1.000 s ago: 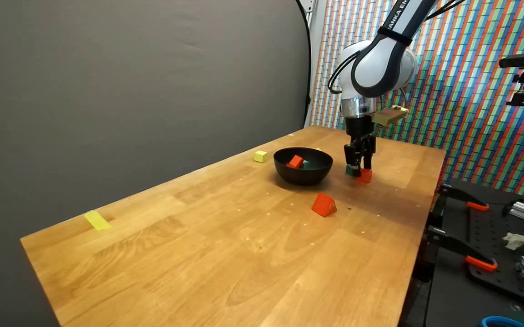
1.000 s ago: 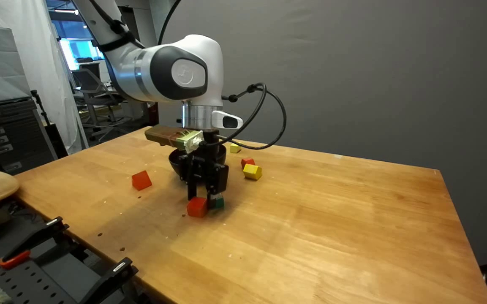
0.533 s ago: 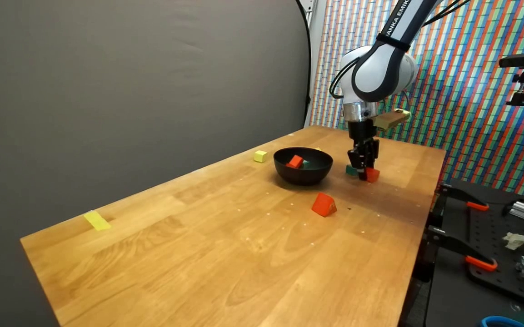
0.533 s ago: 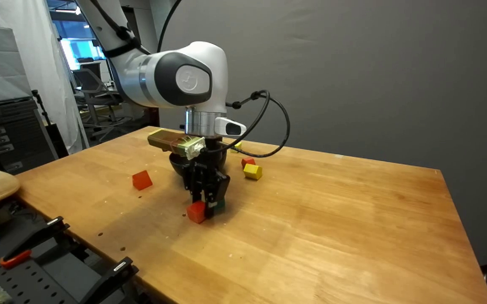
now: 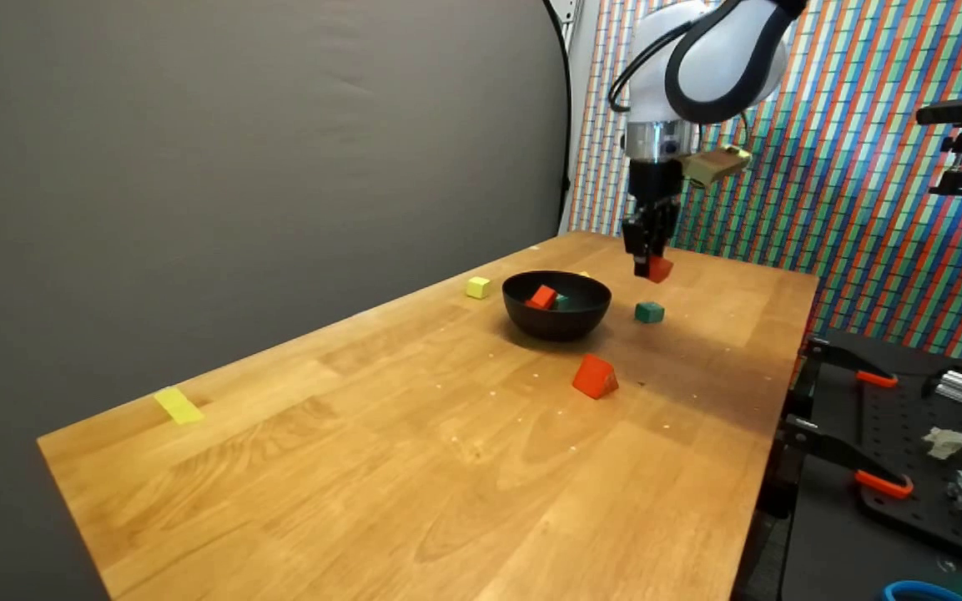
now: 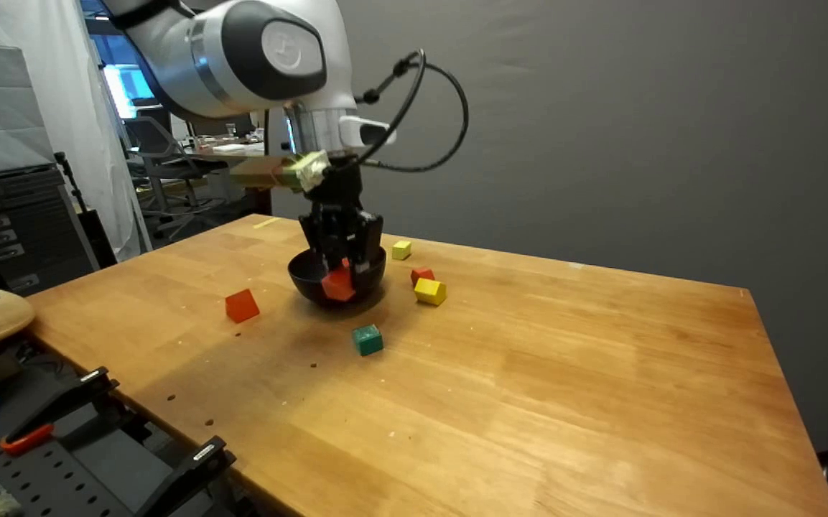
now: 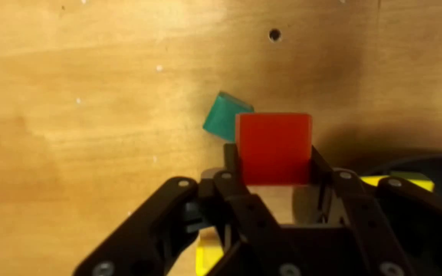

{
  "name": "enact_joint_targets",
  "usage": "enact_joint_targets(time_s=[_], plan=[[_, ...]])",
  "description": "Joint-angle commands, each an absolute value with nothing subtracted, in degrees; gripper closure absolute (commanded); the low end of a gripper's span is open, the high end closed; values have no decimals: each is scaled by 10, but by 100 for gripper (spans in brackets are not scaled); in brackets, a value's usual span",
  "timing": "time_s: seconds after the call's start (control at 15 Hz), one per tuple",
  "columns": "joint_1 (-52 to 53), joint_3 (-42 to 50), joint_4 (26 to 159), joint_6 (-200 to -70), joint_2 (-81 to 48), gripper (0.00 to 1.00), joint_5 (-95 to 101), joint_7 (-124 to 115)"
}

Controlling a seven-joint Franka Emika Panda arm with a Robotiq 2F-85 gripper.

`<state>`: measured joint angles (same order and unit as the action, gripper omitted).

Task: Put all the blocks inside the black bowl

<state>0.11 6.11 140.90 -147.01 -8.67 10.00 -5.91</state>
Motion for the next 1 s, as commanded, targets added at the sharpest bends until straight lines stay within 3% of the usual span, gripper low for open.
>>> enact_joint_targets(time_s=[0.0, 0.4, 0.47, 0.6, 0.8, 0.93], plan=[[17, 25, 1389, -1500, -33, 82, 84, -61], [36, -2, 1257, -1492, -163, 82, 86, -103], [38, -1, 1247, -1486, -179, 35, 81, -102], [37, -2, 1232, -1479, -204, 25, 68, -93], [33, -4, 1251, -1498, -181, 0, 56, -78], [30, -3, 1287, -1533, -131, 0, 60, -69]])
